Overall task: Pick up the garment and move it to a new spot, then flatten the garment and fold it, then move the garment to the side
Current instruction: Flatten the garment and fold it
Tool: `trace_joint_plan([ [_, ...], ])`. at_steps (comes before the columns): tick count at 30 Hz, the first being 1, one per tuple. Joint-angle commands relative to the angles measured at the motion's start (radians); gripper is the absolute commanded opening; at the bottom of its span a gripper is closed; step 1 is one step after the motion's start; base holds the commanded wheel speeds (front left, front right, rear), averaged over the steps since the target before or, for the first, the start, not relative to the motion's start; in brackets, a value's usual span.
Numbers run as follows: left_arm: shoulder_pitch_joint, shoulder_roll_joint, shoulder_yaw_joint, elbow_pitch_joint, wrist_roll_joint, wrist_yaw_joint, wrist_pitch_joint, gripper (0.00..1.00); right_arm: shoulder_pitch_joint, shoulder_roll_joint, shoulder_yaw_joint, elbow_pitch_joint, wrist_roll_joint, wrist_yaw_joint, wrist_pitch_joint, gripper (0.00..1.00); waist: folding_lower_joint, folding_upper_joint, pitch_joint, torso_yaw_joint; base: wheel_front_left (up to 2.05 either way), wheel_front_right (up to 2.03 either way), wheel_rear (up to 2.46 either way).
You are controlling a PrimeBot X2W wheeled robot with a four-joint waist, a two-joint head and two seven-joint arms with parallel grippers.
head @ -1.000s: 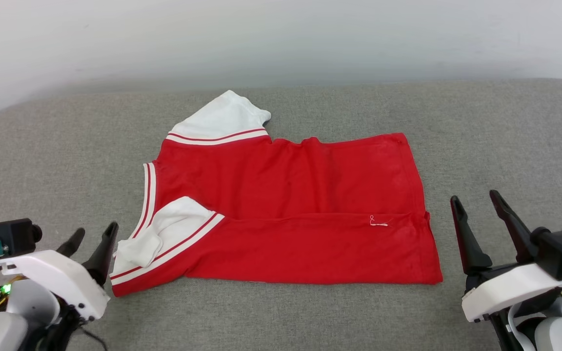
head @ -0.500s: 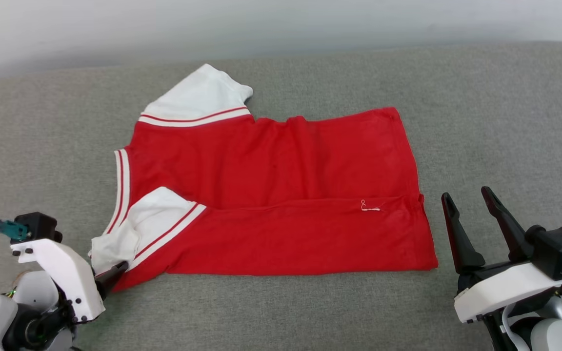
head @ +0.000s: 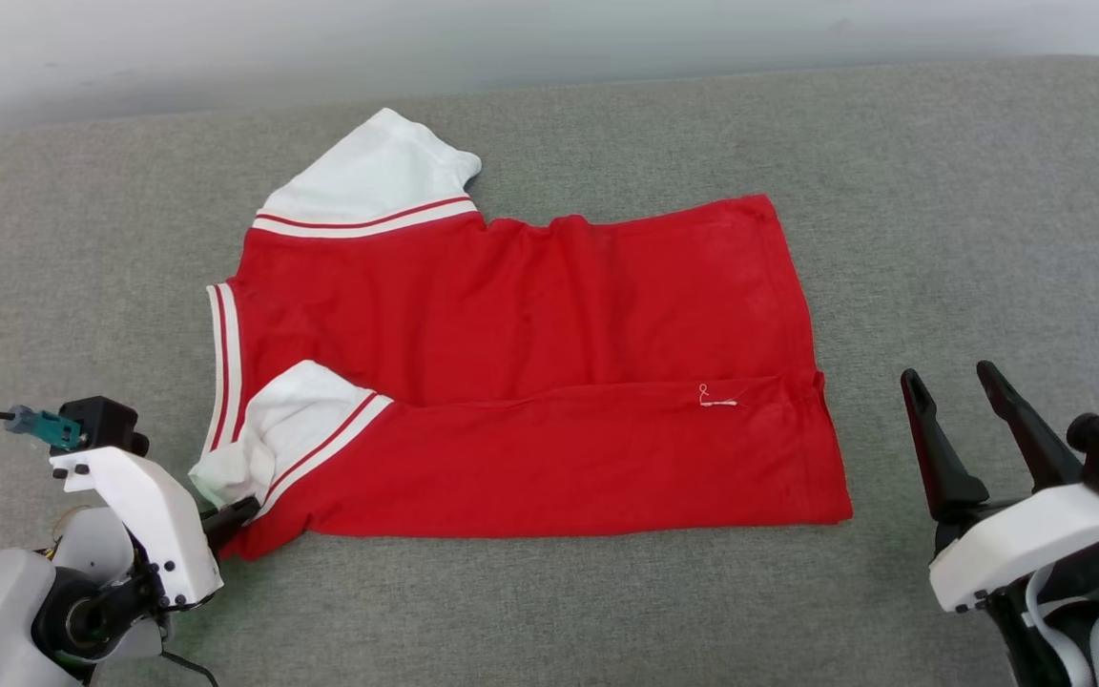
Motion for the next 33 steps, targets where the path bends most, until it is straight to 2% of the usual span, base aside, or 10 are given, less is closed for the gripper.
trace_joint_plan([
  [1,0.055,-0.071,-0.066,0.042,0.006,-0.009,0.021,0.00,-0.019,-0.015,-0.001,-0.003,0.017,-0.001,0.031,1.00,0.0003,0.0000,-0.003,0.006,0.00,0.00,0.00],
  [9,0.019,-0.064,-0.010,-0.004,0.045,-0.018,-0.128,0.00,-0.061,-0.078,-0.011,0.063,0.125,-0.001,0.438,1.00,0.0003,0.0000,-0.019,0.041,0.00,0.00,0.00],
  [13,0.026,-0.055,0.011,-0.063,0.068,-0.004,-0.197,0.00,-0.084,-0.071,0.001,0.085,0.175,-0.001,0.600,1.00,0.0003,0.0000,-0.019,0.066,0.00,0.00,0.00],
  [17,0.035,-0.059,0.012,-0.129,0.085,0.014,-0.229,0.00,-0.116,-0.057,0.008,0.125,0.185,-0.001,0.682,1.00,0.0003,0.0000,-0.005,0.089,0.00,0.00,0.00],
  [24,0.039,-0.059,0.009,-0.210,0.108,0.036,-0.250,0.00,-0.178,-0.034,0.023,0.306,0.215,-0.001,0.695,1.00,0.0003,0.0000,0.028,0.128,0.00,0.00,0.00],
  [25,0.040,-0.059,0.008,-0.218,0.110,0.038,-0.251,0.00,-0.181,-0.029,0.034,0.333,0.223,-0.001,0.701,0.95,0.0003,0.0000,0.030,0.131,0.00,0.00,0.00],
  [26,0.043,-0.059,0.008,-0.224,0.111,0.038,-0.252,0.00,-0.182,-0.027,0.048,0.355,0.228,-0.001,0.706,0.49,0.0003,0.0000,0.031,0.134,0.00,0.00,0.00],
  [27,0.047,-0.057,0.008,-0.229,0.111,0.040,-0.252,0.00,-0.181,-0.024,0.059,0.370,0.237,-0.001,0.710,0.18,0.0003,0.0000,0.031,0.136,0.00,0.00,0.00],
  [28,0.049,-0.056,0.008,-0.234,0.111,0.043,-0.252,0.00,-0.180,-0.020,0.068,0.383,0.244,-0.001,0.716,0.00,0.0003,0.0000,0.032,0.136,0.00,0.00,0.00],
  [33,0.069,-0.041,0.012,-0.257,0.108,0.057,-0.249,0.00,-0.196,-0.055,0.082,0.381,0.251,-0.001,0.690,0.00,0.0003,0.0000,0.018,0.128,0.00,0.00,0.00],
])
